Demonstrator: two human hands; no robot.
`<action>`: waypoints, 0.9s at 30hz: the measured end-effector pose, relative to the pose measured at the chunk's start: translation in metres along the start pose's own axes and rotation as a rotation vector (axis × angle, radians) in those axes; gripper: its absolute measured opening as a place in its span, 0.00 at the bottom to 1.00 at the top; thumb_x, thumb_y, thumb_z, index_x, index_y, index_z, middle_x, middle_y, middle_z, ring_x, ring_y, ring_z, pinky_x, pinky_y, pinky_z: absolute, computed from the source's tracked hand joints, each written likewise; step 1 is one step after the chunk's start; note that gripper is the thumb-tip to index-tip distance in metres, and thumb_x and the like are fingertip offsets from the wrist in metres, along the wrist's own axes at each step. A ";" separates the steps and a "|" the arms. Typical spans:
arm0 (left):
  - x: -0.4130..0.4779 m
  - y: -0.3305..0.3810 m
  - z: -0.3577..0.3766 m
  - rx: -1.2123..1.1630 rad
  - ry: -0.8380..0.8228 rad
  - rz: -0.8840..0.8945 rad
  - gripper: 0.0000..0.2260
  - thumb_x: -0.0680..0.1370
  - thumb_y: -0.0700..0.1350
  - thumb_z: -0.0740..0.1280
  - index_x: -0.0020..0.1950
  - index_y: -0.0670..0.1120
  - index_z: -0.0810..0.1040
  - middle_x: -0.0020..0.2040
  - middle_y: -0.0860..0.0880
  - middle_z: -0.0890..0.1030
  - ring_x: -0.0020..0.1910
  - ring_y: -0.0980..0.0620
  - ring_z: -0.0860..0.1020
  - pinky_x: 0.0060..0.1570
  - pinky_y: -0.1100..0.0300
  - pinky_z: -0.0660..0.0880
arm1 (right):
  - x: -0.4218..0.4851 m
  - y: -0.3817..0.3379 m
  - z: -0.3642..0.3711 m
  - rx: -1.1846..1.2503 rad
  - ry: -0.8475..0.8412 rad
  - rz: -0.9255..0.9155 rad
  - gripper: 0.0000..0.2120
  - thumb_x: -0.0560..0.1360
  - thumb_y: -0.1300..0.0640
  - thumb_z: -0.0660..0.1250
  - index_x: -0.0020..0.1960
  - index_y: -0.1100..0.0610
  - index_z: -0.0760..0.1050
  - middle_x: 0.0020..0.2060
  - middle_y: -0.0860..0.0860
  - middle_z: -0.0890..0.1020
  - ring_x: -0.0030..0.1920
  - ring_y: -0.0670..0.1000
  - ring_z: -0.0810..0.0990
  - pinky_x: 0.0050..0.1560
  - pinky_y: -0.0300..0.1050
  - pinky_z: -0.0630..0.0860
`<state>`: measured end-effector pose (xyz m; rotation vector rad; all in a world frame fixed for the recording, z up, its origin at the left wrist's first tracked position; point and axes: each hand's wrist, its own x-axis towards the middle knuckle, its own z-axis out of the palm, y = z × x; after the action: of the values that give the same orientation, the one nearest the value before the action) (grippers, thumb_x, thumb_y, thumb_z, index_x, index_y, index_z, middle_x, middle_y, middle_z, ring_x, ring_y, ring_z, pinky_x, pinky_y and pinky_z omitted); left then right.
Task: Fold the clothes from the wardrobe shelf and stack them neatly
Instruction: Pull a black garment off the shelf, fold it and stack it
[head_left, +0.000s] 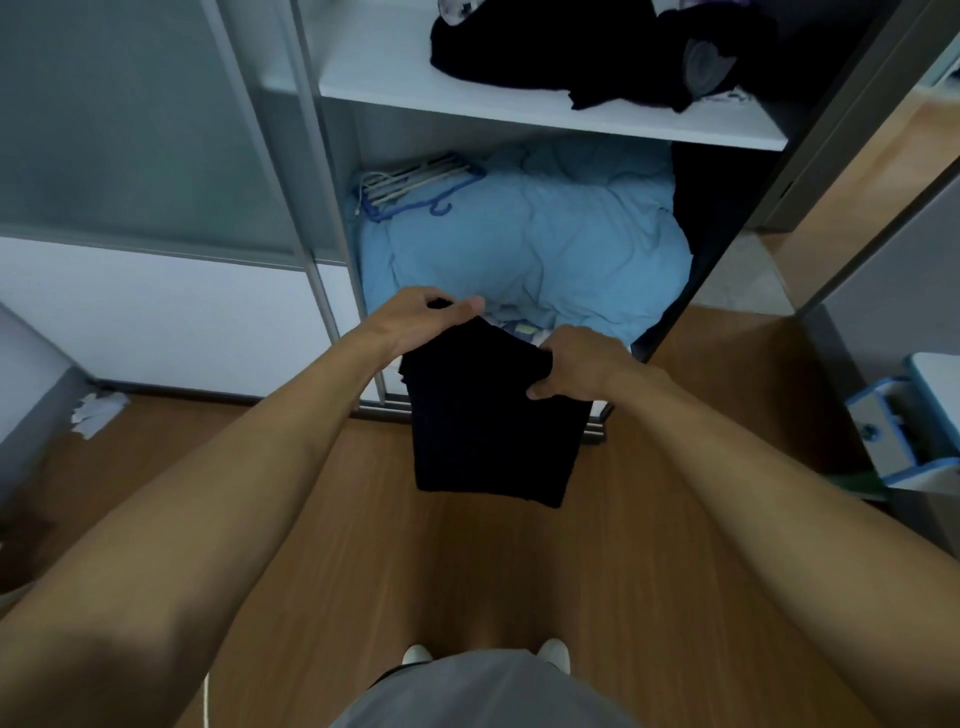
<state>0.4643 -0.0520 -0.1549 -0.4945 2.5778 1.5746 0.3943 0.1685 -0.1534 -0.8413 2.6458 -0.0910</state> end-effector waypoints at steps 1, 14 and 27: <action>-0.003 -0.003 -0.008 0.076 -0.043 -0.011 0.28 0.67 0.72 0.70 0.58 0.55 0.79 0.52 0.61 0.80 0.49 0.60 0.79 0.43 0.69 0.72 | 0.003 -0.006 -0.004 -0.048 0.047 -0.007 0.20 0.65 0.38 0.76 0.46 0.50 0.76 0.44 0.49 0.78 0.51 0.54 0.80 0.45 0.46 0.72; -0.009 -0.039 -0.054 0.669 -0.304 0.148 0.46 0.64 0.61 0.80 0.76 0.52 0.63 0.74 0.49 0.64 0.72 0.47 0.65 0.72 0.47 0.65 | 0.019 -0.072 -0.034 -0.289 0.221 -0.103 0.28 0.61 0.30 0.74 0.33 0.51 0.67 0.31 0.47 0.72 0.29 0.46 0.67 0.30 0.44 0.58; 0.029 -0.023 -0.061 0.502 0.247 0.272 0.12 0.68 0.54 0.73 0.34 0.46 0.79 0.30 0.52 0.78 0.30 0.54 0.77 0.30 0.61 0.71 | 0.020 -0.030 -0.002 0.808 0.130 0.422 0.37 0.71 0.30 0.66 0.64 0.59 0.75 0.48 0.53 0.85 0.47 0.53 0.85 0.49 0.43 0.79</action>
<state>0.4506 -0.1221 -0.1529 -0.3130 3.1899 0.8934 0.3946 0.1326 -0.1533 -0.0095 2.4776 -1.0372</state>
